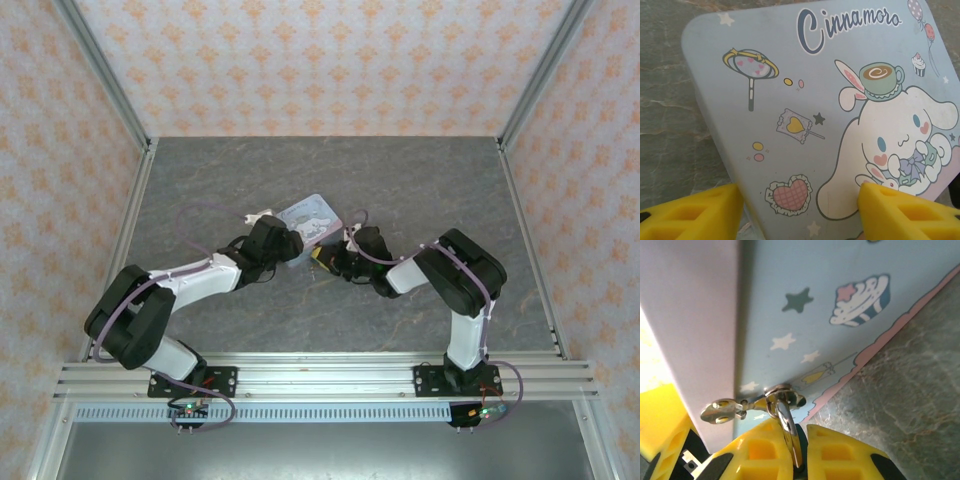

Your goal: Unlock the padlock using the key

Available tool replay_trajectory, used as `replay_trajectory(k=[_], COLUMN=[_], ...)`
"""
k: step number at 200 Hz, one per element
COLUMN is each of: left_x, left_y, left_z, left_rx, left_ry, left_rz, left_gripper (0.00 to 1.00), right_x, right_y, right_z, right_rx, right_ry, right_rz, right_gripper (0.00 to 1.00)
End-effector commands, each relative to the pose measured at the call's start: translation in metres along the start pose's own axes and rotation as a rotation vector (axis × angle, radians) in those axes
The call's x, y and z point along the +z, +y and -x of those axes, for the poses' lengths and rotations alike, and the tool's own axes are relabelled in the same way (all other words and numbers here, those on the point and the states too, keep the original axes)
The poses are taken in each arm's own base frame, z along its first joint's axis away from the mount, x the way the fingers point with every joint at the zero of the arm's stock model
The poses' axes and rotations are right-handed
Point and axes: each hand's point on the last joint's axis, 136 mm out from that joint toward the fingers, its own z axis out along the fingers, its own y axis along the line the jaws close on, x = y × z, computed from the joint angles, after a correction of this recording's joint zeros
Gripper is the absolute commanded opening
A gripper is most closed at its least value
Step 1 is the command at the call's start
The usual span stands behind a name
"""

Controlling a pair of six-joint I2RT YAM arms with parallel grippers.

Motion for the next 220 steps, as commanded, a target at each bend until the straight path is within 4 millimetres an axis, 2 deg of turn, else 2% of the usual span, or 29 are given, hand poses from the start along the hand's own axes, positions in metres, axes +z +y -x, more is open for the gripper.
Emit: replay_trajectory(k=[1,43,86,120,157,220], left_x=[0.009,0.014,0.016,0.016,0.016,0.018], left_y=[0.074,0.070,0.068,0.069,0.069,0.067], left_z=[-0.068,-0.070,-0.070,-0.071,-0.071,-0.072], left_rx=[0.041,0.030,0.023,0.018,0.015,0.012], left_ry=[0.230,0.241,0.245,0.246,0.246,0.250], left_rz=[0.238,0.221,0.214,0.215,0.215,0.211], left_gripper=[0.61,0.60,0.59,0.59,0.58,0.58], right_x=[0.001,0.004,0.001,-0.002,-0.005,-0.008], right_y=[-0.026,-0.048,-0.062,-0.065,-0.071,-0.082], right_z=[0.003,-0.011,-0.018,-0.021,-0.022,-0.025], right_rx=[0.051,0.058,0.059,0.057,0.057,0.061], right_ry=[-0.010,0.054,0.068,0.070,0.064,0.053], right_rz=[-0.070,-0.116,-0.139,-0.141,-0.156,-0.186], right_gripper=[0.00,0.00,0.26,0.34,0.33,0.20])
